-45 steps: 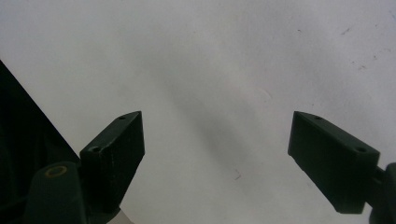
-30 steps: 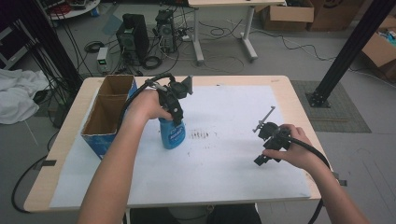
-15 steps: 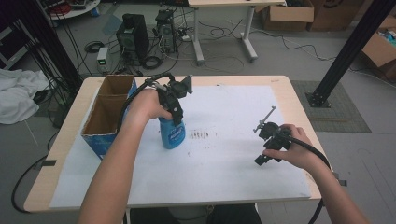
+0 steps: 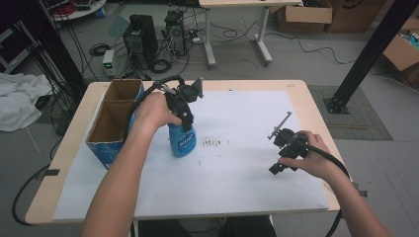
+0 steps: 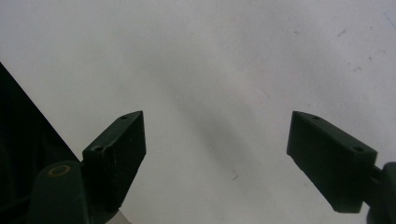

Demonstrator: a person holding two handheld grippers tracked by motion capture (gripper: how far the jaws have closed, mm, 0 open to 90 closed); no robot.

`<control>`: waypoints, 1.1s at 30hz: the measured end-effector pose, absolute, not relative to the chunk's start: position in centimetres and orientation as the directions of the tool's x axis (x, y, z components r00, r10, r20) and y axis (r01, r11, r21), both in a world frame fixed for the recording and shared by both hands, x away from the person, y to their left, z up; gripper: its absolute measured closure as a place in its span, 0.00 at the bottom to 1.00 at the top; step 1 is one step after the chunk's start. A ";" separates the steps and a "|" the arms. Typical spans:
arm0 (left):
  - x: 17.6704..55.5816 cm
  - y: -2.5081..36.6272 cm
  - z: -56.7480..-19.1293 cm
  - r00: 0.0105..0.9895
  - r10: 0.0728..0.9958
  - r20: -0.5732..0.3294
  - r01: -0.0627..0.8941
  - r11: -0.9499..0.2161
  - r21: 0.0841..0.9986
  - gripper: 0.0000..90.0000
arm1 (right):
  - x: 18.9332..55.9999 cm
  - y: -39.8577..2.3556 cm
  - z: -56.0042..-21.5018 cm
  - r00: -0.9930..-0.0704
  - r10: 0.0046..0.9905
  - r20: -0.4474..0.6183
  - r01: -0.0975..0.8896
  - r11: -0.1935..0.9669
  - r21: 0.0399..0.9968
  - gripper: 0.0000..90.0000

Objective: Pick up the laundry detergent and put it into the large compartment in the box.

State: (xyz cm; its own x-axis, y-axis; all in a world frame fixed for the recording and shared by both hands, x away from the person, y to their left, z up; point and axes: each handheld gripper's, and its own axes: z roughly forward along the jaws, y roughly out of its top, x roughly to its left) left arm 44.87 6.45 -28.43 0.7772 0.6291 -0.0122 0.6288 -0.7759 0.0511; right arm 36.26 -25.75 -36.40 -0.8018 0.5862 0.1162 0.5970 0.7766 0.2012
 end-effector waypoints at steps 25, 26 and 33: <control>43.4 9.3 -15.4 0.624 0.781 0.022 0.774 -0.622 0.116 0.42 | 36.2 -25.7 -35.0 -0.810 0.578 0.102 0.585 0.779 0.227 0.22; 43.4 9.3 -15.4 0.624 0.781 0.022 0.774 -0.622 0.116 0.42 | 36.2 -25.7 -35.0 -0.810 0.578 0.102 0.585 0.779 0.227 0.22; 42.7 12.8 -11.9 0.499 0.866 0.027 0.854 -0.496 0.155 0.42 | 36.2 -25.7 -34.8 -0.809 0.581 0.094 0.585 0.777 0.231 0.22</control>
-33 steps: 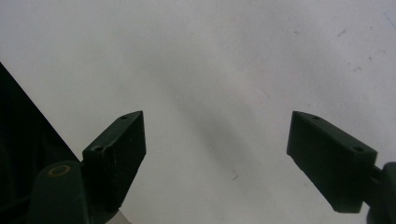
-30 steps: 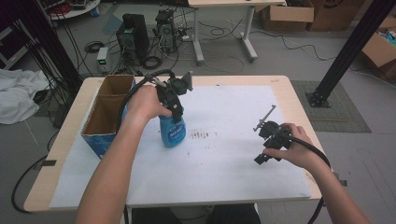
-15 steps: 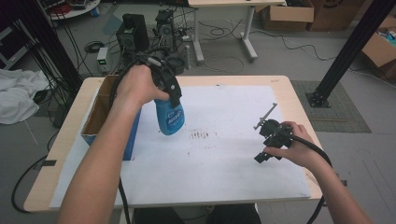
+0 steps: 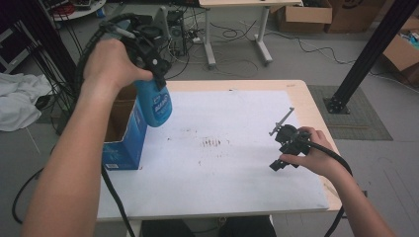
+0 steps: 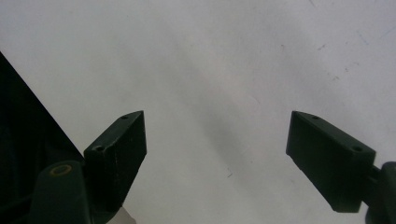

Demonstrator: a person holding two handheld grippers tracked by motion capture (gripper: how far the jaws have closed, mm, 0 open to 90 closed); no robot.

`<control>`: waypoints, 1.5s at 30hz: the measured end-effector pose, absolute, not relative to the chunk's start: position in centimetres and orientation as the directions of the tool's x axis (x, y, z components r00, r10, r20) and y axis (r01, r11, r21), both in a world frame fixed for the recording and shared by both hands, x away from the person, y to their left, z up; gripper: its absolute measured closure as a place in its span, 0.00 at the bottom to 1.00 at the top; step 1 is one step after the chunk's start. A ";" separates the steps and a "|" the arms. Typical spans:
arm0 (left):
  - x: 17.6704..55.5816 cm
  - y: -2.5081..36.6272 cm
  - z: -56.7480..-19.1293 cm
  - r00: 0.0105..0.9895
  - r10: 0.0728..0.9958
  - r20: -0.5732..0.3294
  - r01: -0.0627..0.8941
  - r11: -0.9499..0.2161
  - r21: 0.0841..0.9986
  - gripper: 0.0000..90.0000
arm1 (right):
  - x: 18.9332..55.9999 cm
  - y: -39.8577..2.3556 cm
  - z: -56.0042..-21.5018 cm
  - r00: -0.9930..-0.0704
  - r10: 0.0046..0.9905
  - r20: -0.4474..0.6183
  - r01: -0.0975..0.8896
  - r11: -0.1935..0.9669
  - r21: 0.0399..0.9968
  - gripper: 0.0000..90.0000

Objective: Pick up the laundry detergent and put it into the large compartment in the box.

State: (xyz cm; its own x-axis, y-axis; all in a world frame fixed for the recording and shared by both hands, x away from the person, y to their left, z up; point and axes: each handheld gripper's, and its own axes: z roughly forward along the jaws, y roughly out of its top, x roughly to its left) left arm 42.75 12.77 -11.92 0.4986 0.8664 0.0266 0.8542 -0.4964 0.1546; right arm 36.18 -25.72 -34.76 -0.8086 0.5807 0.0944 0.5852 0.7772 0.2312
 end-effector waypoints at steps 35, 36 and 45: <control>41.2 23.1 -12.6 0.081 0.996 0.037 0.978 -0.087 0.190 0.42 | 36.0 -26.5 -34.4 -0.809 0.580 0.094 0.583 0.774 0.247 0.22; 41.2 23.2 -12.8 0.083 0.996 0.036 0.978 -0.088 0.188 0.42 | 36.1 -26.5 -34.5 -0.810 0.579 0.095 0.583 0.775 0.247 0.22; 41.4 23.8 -15.3 0.075 0.997 0.027 0.983 -0.078 0.167 0.42 | 36.0 -26.5 -34.7 -0.809 0.580 0.096 0.583 0.774 0.247 0.23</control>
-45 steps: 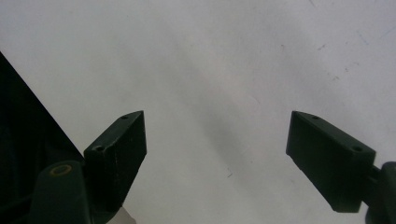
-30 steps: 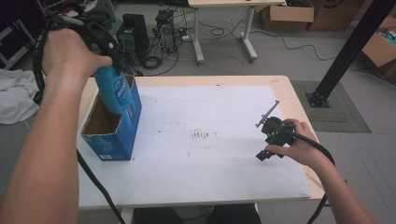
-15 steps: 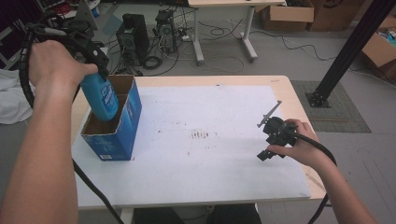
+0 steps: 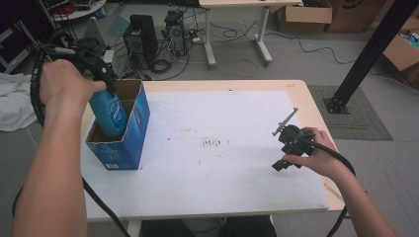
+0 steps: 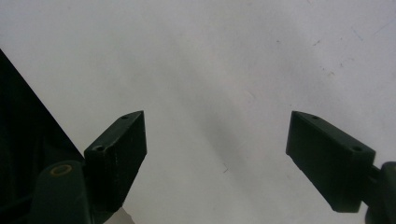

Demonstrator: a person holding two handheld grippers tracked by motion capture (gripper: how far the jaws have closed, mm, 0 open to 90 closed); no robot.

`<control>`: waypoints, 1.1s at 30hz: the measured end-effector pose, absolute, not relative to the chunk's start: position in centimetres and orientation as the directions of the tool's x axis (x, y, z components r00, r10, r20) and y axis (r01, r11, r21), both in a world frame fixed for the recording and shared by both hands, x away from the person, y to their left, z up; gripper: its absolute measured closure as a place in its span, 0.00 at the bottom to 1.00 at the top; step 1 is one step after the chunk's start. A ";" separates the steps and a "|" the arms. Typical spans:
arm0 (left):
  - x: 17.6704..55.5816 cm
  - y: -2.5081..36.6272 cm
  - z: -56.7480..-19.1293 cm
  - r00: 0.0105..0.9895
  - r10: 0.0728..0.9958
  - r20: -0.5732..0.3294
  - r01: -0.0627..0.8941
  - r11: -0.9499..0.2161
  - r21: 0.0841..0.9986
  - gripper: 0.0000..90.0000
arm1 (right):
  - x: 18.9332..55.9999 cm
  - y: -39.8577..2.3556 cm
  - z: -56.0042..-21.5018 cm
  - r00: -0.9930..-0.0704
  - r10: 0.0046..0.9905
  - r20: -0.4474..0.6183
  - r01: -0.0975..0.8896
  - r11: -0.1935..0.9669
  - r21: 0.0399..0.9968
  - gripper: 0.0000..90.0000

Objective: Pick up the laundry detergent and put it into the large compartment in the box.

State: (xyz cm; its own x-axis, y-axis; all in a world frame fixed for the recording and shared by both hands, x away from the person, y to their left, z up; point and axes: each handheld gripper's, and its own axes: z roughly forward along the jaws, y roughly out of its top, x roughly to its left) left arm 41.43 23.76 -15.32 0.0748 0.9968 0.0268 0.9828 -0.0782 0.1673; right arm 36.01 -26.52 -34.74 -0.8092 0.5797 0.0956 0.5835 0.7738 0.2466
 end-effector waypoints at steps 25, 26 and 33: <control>41.9 23.9 -22.5 0.076 0.997 0.010 0.988 -0.076 0.132 0.42 | 36.1 -26.3 -35.3 -0.821 0.565 0.082 0.567 0.790 0.234 0.23; 41.9 23.9 -22.5 0.076 0.997 0.010 0.988 -0.076 0.132 0.42 | 36.1 -26.3 -35.3 -0.821 0.565 0.082 0.567 0.790 0.234 0.23; 42.1 24.1 -24.3 0.074 0.997 -0.004 0.989 -0.073 0.125 0.42 | 35.9 -26.3 -35.0 -0.813 0.576 0.080 0.578 0.783 0.231 0.23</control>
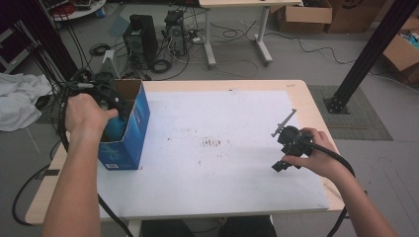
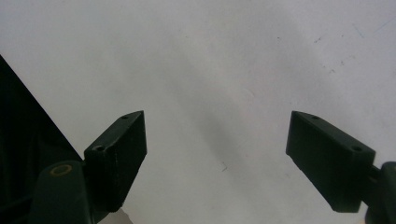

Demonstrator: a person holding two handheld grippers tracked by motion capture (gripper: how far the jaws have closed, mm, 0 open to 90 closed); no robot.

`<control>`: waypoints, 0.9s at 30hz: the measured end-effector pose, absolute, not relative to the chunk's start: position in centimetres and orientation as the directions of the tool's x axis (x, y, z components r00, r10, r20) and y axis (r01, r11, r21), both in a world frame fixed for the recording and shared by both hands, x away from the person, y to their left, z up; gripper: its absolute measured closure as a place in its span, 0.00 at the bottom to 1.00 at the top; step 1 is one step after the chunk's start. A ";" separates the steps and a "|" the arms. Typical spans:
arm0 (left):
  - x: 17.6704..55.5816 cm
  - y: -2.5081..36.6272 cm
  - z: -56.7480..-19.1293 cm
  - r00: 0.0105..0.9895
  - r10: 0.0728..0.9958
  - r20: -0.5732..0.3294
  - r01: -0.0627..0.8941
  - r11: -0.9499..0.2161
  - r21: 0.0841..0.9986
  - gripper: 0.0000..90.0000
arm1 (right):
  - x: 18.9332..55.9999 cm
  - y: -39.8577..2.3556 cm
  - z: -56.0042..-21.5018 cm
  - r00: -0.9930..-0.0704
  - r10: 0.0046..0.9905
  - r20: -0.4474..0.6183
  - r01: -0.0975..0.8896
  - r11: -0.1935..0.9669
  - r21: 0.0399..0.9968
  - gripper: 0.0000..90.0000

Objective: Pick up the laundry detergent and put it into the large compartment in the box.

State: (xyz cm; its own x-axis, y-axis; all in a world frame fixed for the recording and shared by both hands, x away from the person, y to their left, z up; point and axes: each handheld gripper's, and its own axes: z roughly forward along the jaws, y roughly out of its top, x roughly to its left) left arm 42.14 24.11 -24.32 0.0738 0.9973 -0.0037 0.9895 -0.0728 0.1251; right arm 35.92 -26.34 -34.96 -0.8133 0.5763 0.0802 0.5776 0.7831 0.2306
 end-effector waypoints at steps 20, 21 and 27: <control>42.8 24.8 -27.3 0.061 0.998 0.006 0.994 -0.061 0.090 0.42 | 36.2 -26.4 -35.2 -0.810 0.581 0.084 0.583 0.781 0.223 0.23; 42.8 24.9 -27.4 0.060 0.998 0.009 0.994 -0.060 0.091 0.42 | 36.2 -26.4 -35.2 -0.810 0.581 0.084 0.583 0.781 0.223 0.23; 42.8 25.1 -27.7 0.061 0.998 0.012 0.994 -0.062 0.087 0.42 | 36.2 -26.4 -35.0 -0.808 0.584 0.083 0.586 0.778 0.227 0.23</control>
